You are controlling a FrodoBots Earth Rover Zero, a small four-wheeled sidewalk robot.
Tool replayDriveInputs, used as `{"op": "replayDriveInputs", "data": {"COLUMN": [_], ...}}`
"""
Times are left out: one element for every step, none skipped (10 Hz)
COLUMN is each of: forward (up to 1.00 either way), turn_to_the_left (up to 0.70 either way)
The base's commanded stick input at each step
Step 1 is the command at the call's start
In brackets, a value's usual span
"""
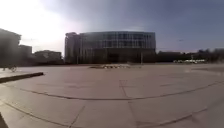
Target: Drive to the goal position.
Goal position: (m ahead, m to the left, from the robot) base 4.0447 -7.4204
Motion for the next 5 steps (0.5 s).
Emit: {"op": "replayDriveInputs", "data": {"forward": [1.00,1.00,1.00,1.00,1.00], "turn_to_the_left": [0.01,0.01,0.01,0.01,0.01]}}
